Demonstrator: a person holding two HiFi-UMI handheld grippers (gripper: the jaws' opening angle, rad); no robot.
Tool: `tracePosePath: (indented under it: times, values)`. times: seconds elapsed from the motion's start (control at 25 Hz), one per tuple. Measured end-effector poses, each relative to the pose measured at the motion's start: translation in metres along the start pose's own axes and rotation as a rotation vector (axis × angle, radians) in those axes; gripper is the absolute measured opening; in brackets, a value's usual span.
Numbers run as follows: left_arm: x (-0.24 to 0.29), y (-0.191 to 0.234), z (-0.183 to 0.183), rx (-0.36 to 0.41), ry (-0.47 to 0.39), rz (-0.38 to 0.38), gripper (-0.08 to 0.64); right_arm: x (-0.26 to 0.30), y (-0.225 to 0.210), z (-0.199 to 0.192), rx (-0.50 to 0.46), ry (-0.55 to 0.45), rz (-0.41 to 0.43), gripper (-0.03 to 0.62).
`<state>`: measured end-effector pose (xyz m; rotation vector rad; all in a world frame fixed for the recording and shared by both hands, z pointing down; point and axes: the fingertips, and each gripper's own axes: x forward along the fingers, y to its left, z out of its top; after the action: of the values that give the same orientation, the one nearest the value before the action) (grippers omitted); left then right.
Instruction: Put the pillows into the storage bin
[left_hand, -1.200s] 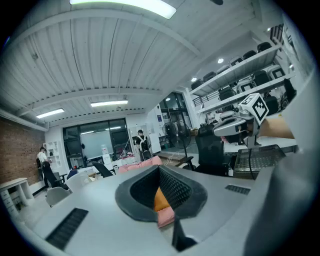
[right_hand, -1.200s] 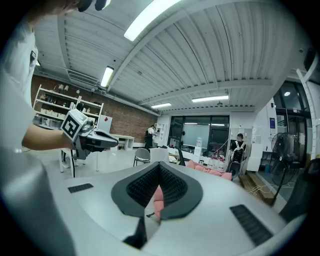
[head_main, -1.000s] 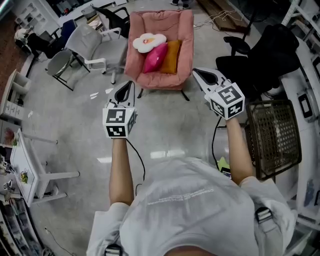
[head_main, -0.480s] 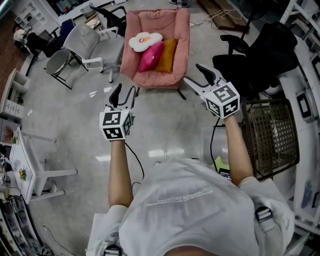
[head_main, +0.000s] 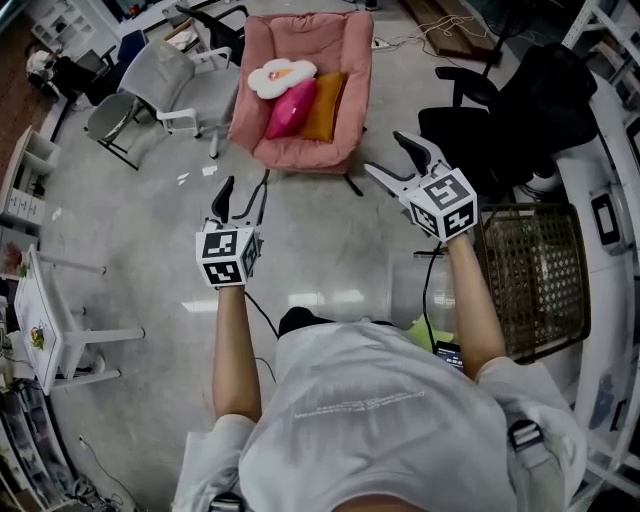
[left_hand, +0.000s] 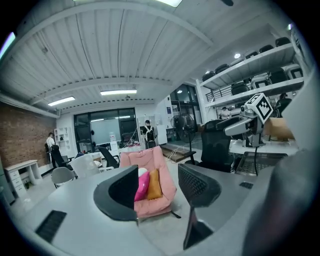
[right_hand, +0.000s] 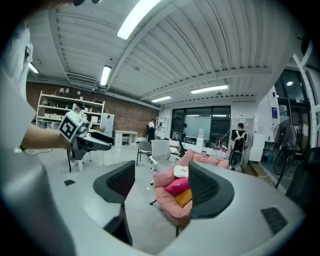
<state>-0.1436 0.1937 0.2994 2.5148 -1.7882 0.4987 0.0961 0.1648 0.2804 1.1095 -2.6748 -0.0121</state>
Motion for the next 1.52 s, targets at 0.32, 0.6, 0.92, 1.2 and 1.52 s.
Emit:
tracePosePath:
  times: [0.32, 0.6, 0.92, 1.2, 1.52]
  values:
    - [0.034, 0.009, -0.006, -0.014, 0.032, 0.001, 0.265, 0.025, -0.032, -0.008, 0.051, -0.001, -0.003, 0.327]
    - [0.105, 0.062, -0.009, -0.037, 0.015, -0.017, 0.265, 0.098, -0.064, 0.0, 0.048, 0.001, -0.023, 0.314]
    - [0.214, 0.151, -0.003, -0.012, 0.033, -0.094, 0.265, 0.227, -0.109, 0.026, 0.102, 0.006, -0.067, 0.308]
    - [0.29, 0.217, -0.011, -0.007, 0.08, -0.162, 0.265, 0.334, -0.144, 0.03, 0.097, 0.068, -0.13, 0.253]
    - [0.37, 0.249, -0.049, -0.041, 0.202, -0.226, 0.265, 0.412, -0.181, -0.014, 0.102, 0.214, -0.13, 0.253]
